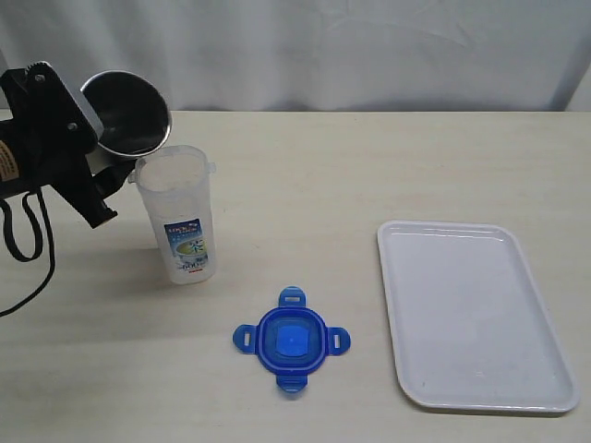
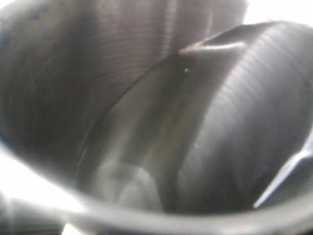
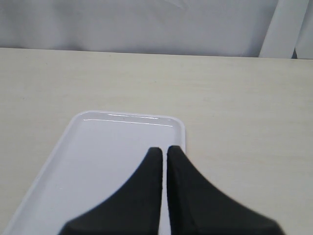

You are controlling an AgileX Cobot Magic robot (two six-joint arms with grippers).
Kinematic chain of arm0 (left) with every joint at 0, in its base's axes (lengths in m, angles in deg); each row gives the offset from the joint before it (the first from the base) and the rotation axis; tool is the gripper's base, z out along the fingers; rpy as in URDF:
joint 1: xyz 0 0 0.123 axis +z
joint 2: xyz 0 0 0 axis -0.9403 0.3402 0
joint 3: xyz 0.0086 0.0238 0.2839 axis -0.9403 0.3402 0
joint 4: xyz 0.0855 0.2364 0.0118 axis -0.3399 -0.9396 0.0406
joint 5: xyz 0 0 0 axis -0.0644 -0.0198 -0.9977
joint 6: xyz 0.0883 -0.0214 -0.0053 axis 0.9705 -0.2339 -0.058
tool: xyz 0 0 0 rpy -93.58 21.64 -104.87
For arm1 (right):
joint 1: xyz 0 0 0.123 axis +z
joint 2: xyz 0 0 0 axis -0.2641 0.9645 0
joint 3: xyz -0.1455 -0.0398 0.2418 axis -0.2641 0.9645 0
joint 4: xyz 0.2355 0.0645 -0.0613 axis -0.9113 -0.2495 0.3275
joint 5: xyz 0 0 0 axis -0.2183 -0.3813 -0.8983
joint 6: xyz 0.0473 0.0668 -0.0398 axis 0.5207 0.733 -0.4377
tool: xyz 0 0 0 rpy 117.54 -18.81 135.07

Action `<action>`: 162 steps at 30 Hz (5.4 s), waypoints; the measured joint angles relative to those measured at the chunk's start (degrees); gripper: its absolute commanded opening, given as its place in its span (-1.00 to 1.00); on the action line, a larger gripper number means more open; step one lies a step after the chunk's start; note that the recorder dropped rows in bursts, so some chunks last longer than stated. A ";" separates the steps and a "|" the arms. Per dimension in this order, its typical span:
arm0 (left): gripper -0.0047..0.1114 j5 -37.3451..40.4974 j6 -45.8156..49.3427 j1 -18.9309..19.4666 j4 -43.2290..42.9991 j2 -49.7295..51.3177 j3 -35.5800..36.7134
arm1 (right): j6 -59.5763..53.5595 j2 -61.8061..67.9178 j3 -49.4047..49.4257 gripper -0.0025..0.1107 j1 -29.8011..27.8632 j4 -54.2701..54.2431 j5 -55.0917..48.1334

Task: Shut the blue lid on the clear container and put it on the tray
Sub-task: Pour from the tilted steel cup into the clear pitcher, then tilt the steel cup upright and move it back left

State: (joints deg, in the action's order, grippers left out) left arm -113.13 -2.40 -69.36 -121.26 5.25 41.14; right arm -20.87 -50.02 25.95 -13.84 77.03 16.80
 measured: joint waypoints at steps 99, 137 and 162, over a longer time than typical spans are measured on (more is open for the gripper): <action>-0.92 -3.25 13.49 0.00 3.74 0.00 0.00 | 0.00 0.00 0.00 -0.89 0.00 0.00 0.00; -0.92 -6.47 -37.29 9.62 13.32 19.00 -11.76 | 0.00 0.00 0.00 -0.89 0.00 0.00 0.00; -0.92 -16.61 -40.26 12.53 4.61 38.91 -22.99 | 0.00 0.00 0.00 -0.89 0.00 0.00 0.00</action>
State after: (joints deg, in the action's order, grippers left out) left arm -129.74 -42.67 -56.83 -116.66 44.16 18.15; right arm -20.87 -50.02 25.95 -13.84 77.03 16.80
